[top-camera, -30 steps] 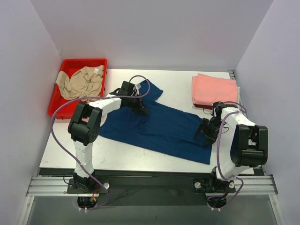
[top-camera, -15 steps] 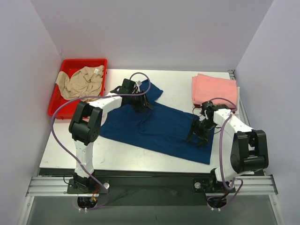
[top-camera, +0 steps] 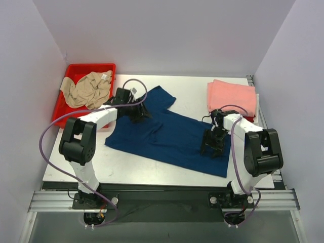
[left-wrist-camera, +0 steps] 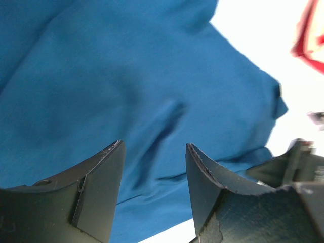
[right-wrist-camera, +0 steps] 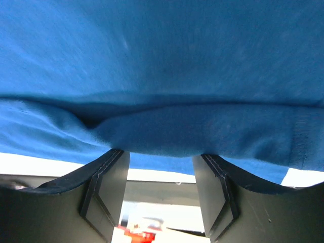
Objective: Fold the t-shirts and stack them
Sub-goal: Fold the flattened tshirt in 1/3 of the way
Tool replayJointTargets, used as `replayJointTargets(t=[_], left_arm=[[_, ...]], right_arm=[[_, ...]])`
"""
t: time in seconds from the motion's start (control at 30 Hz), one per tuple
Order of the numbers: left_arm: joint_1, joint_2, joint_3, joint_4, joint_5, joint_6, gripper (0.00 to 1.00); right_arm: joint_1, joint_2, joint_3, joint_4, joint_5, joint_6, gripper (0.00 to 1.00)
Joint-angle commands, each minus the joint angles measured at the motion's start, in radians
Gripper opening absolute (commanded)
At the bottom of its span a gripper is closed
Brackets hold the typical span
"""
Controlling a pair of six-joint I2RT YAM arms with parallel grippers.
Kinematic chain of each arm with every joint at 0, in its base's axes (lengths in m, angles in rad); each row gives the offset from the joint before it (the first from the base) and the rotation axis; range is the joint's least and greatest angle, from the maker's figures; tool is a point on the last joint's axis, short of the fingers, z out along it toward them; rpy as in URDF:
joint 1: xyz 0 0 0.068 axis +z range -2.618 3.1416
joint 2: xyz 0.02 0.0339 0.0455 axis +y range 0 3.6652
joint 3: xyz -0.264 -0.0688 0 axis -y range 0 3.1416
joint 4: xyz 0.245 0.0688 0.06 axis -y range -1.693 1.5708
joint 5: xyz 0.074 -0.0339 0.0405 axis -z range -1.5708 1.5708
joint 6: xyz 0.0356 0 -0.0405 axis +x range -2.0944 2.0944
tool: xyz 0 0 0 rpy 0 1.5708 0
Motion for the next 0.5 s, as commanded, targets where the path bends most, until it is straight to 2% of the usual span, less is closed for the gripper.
replayJointTargets(t=[0.0,0.23,0.47], left_arm=[[0.011,-0.064,-0.103,0.017,-0.038,0.048,0.61],[0.028,-0.158,-0.207,0.017,-0.077,0.082,0.62],[0.033,-0.184,-0.209,0.016,-0.121,0.103,0.62]], right_arm=[[0.003,0.010,0.076,-0.034,0.093,-0.001,0.53],[0.003,0.023,0.177,-0.038,0.176,-0.019,0.54],[0.017,-0.014,0.210,-0.047,0.133,-0.036,0.54]])
